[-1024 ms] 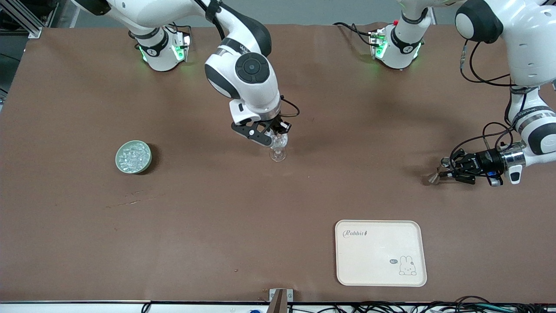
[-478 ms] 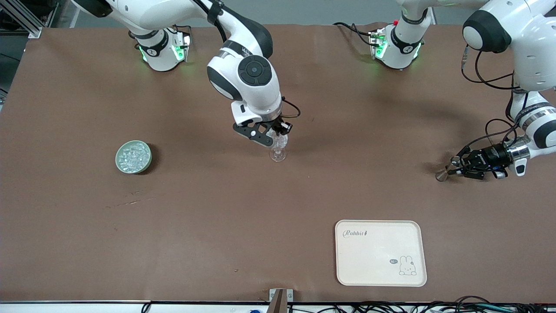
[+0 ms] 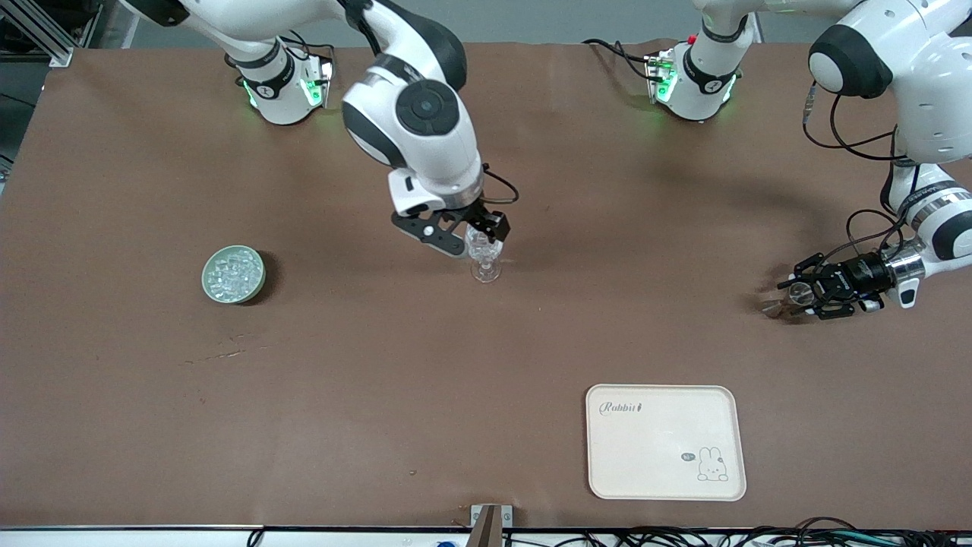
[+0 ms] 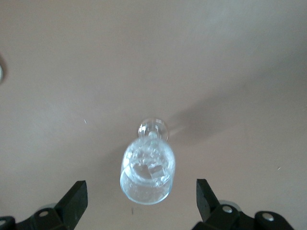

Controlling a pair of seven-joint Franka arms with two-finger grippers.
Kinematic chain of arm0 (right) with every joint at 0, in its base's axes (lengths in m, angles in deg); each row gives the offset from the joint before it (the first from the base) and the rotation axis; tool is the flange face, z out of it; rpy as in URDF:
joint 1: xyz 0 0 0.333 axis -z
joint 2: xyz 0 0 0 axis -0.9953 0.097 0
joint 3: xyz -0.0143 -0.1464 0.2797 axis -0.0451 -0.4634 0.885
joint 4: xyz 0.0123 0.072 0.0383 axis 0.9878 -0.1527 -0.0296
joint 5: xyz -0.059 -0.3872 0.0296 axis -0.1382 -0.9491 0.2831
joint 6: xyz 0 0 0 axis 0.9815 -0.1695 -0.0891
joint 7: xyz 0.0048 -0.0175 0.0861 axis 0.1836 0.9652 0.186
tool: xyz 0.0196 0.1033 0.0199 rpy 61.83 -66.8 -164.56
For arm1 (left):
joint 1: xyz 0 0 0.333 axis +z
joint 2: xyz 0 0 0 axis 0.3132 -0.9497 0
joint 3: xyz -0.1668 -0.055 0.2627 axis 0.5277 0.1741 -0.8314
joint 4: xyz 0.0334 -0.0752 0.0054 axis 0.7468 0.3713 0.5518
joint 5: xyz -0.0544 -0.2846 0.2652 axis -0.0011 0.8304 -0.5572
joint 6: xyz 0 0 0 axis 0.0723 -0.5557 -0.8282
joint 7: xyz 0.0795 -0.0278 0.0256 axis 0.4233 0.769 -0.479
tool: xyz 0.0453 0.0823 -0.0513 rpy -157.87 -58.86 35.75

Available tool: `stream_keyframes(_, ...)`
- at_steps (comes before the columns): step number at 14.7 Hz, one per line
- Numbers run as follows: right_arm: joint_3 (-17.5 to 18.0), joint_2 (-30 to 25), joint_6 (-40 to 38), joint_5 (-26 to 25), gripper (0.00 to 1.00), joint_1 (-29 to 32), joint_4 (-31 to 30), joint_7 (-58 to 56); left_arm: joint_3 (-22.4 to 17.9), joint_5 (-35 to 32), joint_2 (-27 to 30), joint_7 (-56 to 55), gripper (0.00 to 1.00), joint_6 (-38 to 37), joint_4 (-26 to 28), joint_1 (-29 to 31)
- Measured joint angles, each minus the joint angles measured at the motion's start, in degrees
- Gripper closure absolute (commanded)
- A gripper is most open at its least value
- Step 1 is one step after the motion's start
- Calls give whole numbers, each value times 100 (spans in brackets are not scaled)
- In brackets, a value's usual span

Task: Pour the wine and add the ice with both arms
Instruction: 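Release the jigger on the table with the left gripper while the right gripper retracts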

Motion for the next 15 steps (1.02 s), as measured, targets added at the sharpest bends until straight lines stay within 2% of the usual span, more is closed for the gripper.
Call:
stream_keyframes(3,-10,-694,-503,-111,0,459,90,-790,-171,2,-2,-61,0,0,-90,-1)
stream_keyframes(4,-142,-943,-748,-117,0,575,96,-1204,-277,2,-1,-61,0,-4,-138,1)
stream_keyframes(6,-723,-1443,-1106,-115,0,664,99,-1981,-487,-38,2,-1,0,-37,-255,7)
stream_keyframes(8,-1372,-1826,-1200,-111,0,704,92,-2554,-605,-417,25,481,0,-83,-338,10)
stream_keyframes(11,-2228,-2060,-1210,-31,0,738,82,-3397,-625,-971,140,1153,0,-102,-491,-20)
stream_keyframes(15,-3564,-2241,-1311,599,0,783,79,-5417,-620,-2264,539,2318,0,-103,-1170,-167)
